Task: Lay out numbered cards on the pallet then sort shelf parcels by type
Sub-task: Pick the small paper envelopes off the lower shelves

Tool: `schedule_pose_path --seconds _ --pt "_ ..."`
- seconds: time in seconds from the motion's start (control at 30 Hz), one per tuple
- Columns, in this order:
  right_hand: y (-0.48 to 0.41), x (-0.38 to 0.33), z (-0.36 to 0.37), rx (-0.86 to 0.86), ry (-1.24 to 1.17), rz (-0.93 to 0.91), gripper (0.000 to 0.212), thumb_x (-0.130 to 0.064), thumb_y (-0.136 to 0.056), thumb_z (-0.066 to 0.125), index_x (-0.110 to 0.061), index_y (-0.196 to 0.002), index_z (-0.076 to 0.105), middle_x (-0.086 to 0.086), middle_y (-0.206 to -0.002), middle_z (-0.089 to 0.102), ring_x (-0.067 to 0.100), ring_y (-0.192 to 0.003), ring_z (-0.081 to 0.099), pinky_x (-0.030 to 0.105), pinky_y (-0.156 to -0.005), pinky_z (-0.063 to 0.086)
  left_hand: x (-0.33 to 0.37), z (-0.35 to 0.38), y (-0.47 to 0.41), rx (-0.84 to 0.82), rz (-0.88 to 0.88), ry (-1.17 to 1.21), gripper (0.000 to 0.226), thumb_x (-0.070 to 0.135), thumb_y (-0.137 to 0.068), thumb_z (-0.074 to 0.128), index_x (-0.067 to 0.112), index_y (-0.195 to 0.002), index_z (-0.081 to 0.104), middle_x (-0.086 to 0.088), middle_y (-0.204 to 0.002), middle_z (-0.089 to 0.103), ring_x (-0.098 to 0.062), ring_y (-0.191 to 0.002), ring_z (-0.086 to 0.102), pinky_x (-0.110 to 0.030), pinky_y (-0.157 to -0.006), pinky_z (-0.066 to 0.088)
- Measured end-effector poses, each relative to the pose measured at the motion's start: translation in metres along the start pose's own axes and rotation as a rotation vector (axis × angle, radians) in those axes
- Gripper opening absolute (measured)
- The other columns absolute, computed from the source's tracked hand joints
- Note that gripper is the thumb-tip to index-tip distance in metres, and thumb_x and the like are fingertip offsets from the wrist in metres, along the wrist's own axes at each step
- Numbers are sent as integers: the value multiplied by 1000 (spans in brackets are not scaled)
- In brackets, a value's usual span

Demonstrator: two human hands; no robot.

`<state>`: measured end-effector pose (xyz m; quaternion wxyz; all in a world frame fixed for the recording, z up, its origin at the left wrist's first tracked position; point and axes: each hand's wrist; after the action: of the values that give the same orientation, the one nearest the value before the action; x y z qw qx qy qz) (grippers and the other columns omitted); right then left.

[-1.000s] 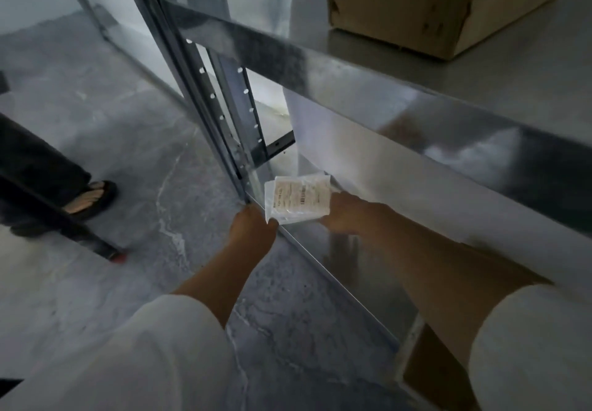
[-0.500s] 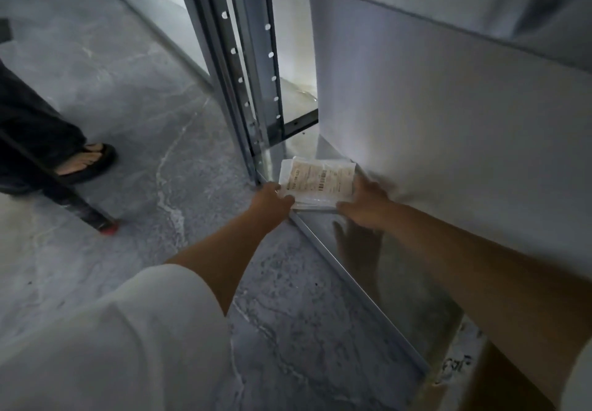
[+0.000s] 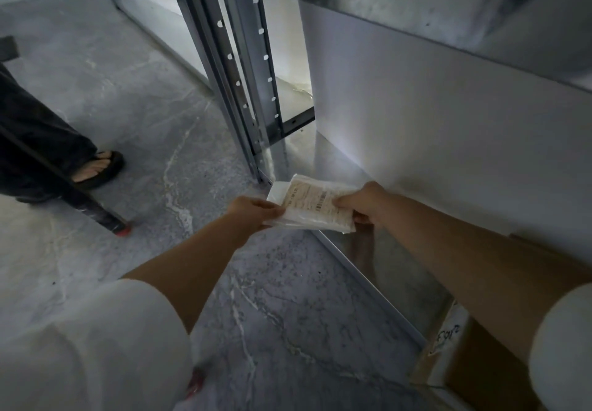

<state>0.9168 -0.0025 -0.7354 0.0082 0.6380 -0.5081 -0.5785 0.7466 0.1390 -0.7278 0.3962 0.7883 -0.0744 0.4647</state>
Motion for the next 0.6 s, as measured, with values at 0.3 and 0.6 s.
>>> schedule_pose_path --seconds 0.3,0.6 --pt "38 -23 2 -148 -166 -112 33 -22 -87 69 -6 -113 58 10 -103 71 28 -96 69 42 -81 57 10 -18 32 53 56 33 27 24 -78 78 6 -96 69 -12 -101 68 -22 -89 67 -30 -81 57" --pt "89 -73 -22 -4 -147 -241 40 -34 -98 51 1 -116 57 13 -108 68 28 -97 67 38 -87 55 49 -19 82 8 89 131 21 7 -89 65 -8 -102 60 -24 -114 61 -28 -92 64 -32 -75 60"
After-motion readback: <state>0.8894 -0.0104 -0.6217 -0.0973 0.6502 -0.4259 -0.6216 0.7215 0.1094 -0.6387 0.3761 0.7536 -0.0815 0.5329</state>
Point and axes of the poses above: each hand's wrist, its own y-axis away from the middle knuckle, its own z-axis out of the palm, x = y × z
